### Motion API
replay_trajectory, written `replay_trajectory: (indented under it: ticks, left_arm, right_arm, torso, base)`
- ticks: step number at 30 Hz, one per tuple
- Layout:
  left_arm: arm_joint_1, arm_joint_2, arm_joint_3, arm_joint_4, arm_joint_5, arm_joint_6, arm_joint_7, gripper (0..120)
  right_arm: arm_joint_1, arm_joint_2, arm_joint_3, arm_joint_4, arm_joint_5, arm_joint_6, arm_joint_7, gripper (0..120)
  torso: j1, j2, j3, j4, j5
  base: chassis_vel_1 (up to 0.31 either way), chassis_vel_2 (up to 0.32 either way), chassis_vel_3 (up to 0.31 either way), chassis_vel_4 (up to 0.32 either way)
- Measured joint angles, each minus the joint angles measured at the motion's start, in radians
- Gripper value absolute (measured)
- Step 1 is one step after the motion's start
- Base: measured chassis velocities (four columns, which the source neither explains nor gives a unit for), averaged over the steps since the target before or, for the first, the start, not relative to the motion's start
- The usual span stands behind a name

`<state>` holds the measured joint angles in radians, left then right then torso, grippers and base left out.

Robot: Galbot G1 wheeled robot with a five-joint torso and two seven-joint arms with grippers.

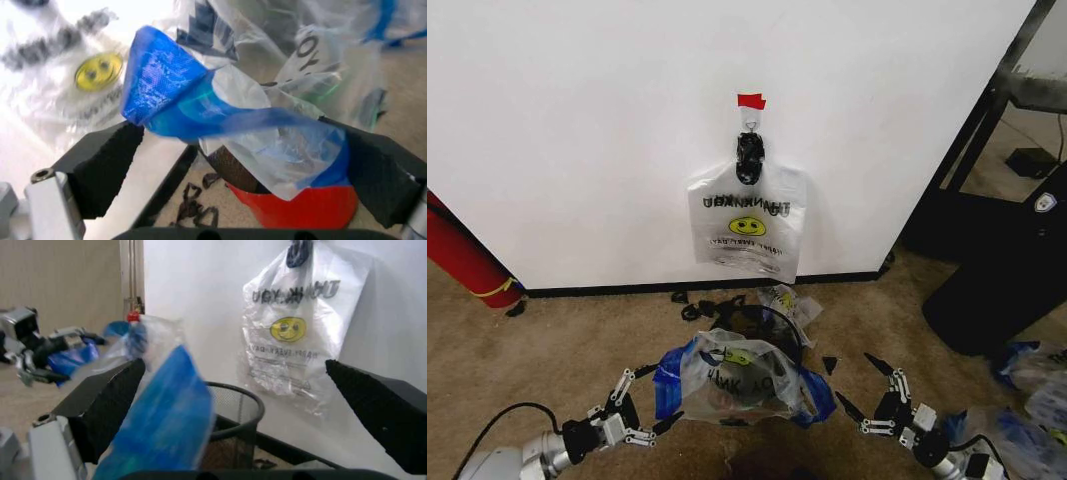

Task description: Pick up the garbage bag from the wall and place it over the trash bin.

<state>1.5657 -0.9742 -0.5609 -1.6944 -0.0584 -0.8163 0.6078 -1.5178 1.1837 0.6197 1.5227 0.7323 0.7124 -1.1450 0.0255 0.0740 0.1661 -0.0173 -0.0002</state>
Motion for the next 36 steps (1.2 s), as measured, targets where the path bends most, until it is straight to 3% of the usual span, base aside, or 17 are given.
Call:
replay_trajectory:
  ticks: [13,16,21,26,31,36]
  left_arm:
    - [-0.071,-0.095,0.059,0.115,0.042,0.056,-0.110,100]
    - [-0.085,-0.112,0.074,0.144,0.006,0.060,-0.098,100]
    - [-0.087,-0.113,0.071,0.150,-0.132,0.060,0.080,100]
    - [-0.085,-0.074,0.016,0.111,-0.369,0.076,0.441,100]
    - [-0.090,-0.064,0.003,0.098,-0.481,0.120,0.583,100]
    - [-0.116,-0.074,0.018,0.116,-0.565,0.153,0.613,100]
  right_arm:
    - [-0.001,0.014,-0.008,0.006,0.002,0.004,-0.012,100]
    - [-0.001,0.020,-0.010,0.017,-0.001,0.004,-0.013,100]
    - [-0.002,0.027,-0.011,0.036,-0.004,0.004,-0.012,100]
    - [-0.007,0.032,-0.011,0.039,-0.005,0.010,-0.012,100]
    - [-0.008,0.037,-0.012,0.037,-0.006,0.013,-0.014,100]
    - [-0.005,0.042,-0.014,0.038,-0.017,0.013,-0.013,100]
  torso:
    - [0.000,0.000,0.000,0.0001,0.0002]
    - [0.000,0.000,0.000,0.0001,0.0001]
    - [0.000,0.000,0.000,0.0002,0.0001]
    - [0.000,0.000,0.000,0.0001,0.0003]
    - [0.000,0.000,0.000,0.0002,0.0002]
    - [0.000,0.000,0.000,0.0001,0.0002]
  base:
    - [0.000,0.000,0.000,0.000]
    - [0.000,0.000,0.000,0.000]
    - [0.000,0.000,0.000,0.000]
    - [0.000,0.000,0.000,0.000]
    - [0.000,0.000,0.000,0.000]
    - [0.000,0.000,0.000,0.000]
